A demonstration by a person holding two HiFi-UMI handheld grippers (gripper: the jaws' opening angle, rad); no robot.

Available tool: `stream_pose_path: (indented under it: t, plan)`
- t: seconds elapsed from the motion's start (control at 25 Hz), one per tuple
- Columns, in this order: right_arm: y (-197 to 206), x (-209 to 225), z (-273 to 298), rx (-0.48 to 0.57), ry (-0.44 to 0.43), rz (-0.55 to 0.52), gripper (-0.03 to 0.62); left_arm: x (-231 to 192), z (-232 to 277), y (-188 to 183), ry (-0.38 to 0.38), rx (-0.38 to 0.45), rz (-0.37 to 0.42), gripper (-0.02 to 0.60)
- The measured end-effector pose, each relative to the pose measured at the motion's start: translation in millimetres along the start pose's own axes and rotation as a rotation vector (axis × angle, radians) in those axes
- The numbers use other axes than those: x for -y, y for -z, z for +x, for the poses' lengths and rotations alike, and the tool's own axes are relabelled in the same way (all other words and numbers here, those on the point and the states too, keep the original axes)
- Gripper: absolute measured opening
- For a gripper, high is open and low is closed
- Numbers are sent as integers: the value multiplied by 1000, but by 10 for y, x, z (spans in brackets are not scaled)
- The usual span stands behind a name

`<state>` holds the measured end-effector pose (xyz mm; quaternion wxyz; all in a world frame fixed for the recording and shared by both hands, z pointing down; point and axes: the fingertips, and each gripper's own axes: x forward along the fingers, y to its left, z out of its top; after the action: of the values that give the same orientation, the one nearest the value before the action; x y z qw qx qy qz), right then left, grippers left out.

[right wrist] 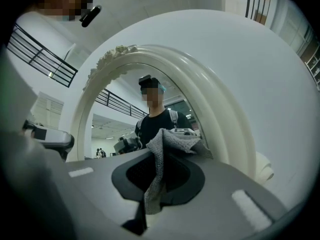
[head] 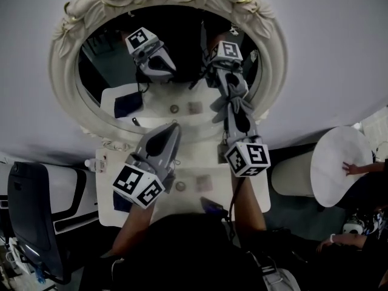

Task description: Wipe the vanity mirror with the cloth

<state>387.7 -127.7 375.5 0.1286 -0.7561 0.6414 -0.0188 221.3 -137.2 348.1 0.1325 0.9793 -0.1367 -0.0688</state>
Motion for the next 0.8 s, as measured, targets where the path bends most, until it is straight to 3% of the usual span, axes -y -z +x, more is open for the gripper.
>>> stream_pose_path:
  t: [0.4, 0.8]
  plan:
    - [54, -456, 119, -15, -80, -5, 18, -223, -344, -92, -69, 36, 9, -3]
    - [220, -1411, 426, -53, -214, -41, 18, -614, -980, -331, -157, 90, 1, -3]
